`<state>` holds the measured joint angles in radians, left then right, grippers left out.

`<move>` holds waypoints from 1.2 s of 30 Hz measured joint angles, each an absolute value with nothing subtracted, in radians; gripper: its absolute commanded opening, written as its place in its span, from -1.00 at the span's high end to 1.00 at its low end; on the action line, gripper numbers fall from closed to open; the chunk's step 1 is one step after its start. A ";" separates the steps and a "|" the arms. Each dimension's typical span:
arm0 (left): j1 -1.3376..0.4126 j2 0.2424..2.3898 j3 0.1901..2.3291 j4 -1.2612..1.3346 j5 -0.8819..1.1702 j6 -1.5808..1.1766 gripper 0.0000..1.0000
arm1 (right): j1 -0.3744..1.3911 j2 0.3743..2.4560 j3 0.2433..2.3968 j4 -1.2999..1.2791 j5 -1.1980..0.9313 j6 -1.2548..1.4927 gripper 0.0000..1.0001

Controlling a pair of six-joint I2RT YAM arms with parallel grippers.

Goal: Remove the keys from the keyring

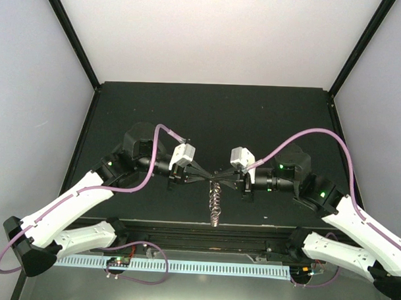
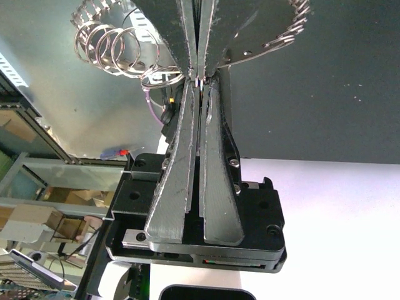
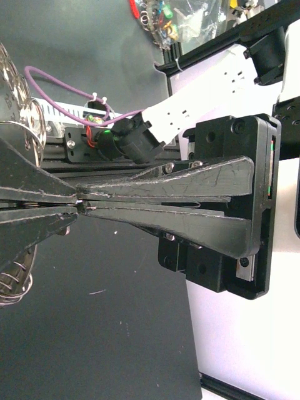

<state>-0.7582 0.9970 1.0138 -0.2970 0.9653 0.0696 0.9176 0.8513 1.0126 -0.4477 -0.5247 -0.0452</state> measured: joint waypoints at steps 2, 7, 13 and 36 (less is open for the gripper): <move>-0.760 0.996 1.012 -0.291 0.959 0.068 0.97 | 0.919 0.833 0.982 -0.409 -0.515 -0.026 0.98; -0.760 0.981 0.992 -0.258 0.923 0.046 0.97 | 0.920 0.775 0.873 -0.265 -0.478 0.063 0.98; -0.760 0.967 0.982 -0.209 0.890 0.015 0.97 | 0.920 0.722 0.760 -0.067 -0.440 0.186 0.98; -0.760 0.995 0.981 -0.101 0.892 -0.054 0.97 | 0.925 0.709 0.569 0.440 -0.357 0.445 0.98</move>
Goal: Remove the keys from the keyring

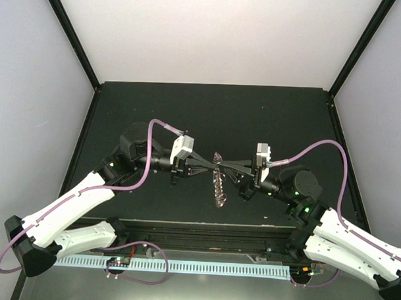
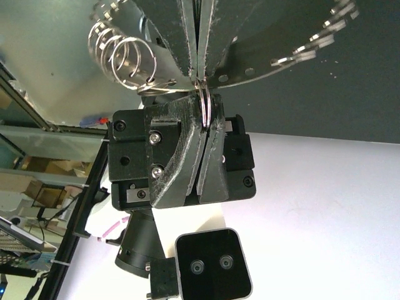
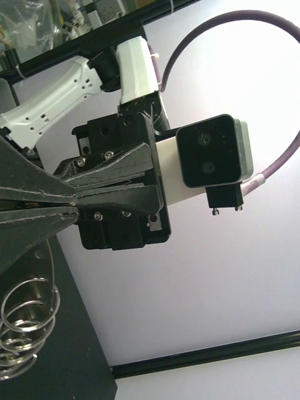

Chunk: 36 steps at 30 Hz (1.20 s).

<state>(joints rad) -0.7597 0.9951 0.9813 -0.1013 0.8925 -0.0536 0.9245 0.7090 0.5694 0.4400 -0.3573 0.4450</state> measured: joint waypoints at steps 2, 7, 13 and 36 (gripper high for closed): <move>-0.760 0.996 0.981 -0.097 0.894 -0.058 0.97 | 0.925 0.717 0.567 0.461 -0.356 0.455 0.98; -0.760 0.997 0.981 -0.077 0.899 -0.072 0.97 | 0.925 0.732 0.564 0.511 -0.356 0.479 0.98; -0.760 1.006 0.981 -0.050 0.905 -0.091 0.97 | 0.925 0.736 0.548 0.559 -0.342 0.502 0.98; -0.765 1.010 0.977 -0.041 0.864 -0.110 0.97 | 0.929 0.717 0.498 0.613 -0.271 0.539 0.98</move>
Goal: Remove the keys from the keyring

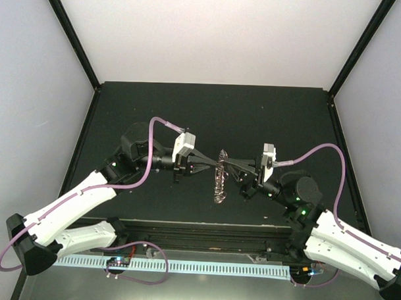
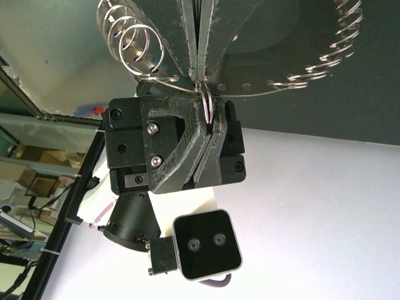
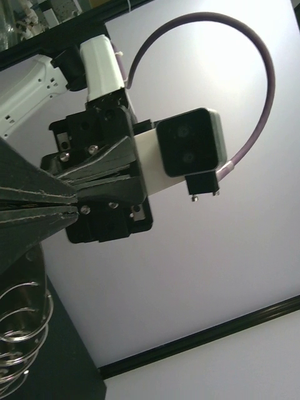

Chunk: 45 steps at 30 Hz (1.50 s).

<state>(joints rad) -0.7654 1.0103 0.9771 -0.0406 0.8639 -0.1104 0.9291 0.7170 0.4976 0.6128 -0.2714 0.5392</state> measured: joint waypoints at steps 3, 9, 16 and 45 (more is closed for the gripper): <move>-0.768 1.007 0.976 -0.061 0.852 -0.103 0.97 | 0.930 0.684 0.469 0.586 -0.259 0.541 0.98; -0.769 1.015 0.974 -0.067 0.870 -0.101 0.76 | 0.931 0.677 0.463 0.579 -0.257 0.550 0.98; -0.774 1.035 0.973 -0.086 0.962 -0.105 0.11 | 0.923 0.655 0.464 0.590 -0.219 0.549 0.98; -0.773 0.957 0.963 -0.117 0.811 -0.078 0.42 | 0.923 0.776 0.533 0.598 -0.384 0.567 0.98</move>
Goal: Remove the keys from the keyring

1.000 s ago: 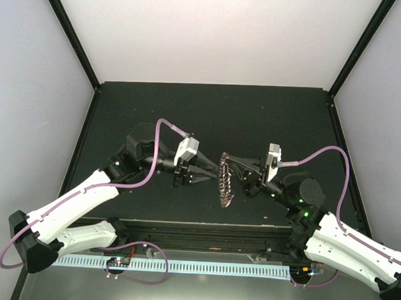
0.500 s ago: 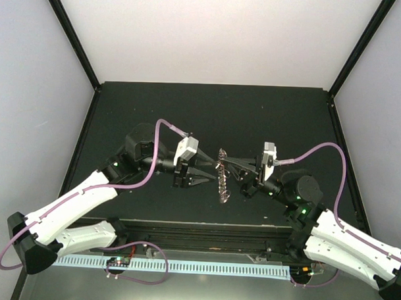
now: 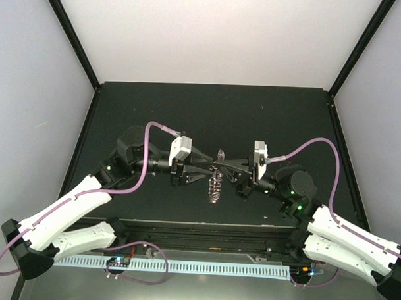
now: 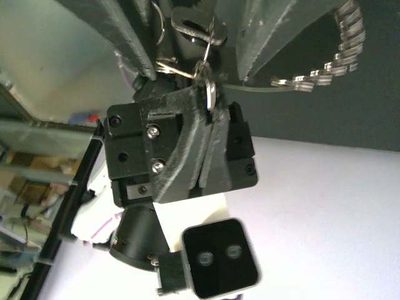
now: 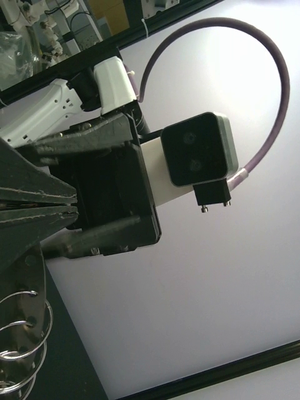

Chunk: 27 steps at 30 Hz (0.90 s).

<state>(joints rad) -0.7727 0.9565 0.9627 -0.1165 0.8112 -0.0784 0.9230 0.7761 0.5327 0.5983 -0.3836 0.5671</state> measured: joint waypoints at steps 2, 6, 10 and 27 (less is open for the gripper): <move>-0.773 0.965 0.960 -0.102 0.831 -0.094 0.65 | 0.923 0.787 0.534 0.599 -0.390 0.569 0.98; -0.767 0.982 0.955 -0.089 0.854 -0.113 0.89 | 0.923 0.792 0.535 0.602 -0.404 0.576 0.98; -0.767 0.983 0.953 -0.078 0.873 -0.124 0.97 | 0.923 0.786 0.535 0.601 -0.403 0.575 0.98; -0.780 1.024 1.003 -0.313 0.838 0.059 0.97 | 0.798 0.641 0.765 0.079 -0.405 0.379 -0.25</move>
<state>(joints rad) -0.7795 1.0241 1.0027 -0.3126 0.8375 0.0586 0.7982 0.6411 0.7647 0.0792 -0.4046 0.3786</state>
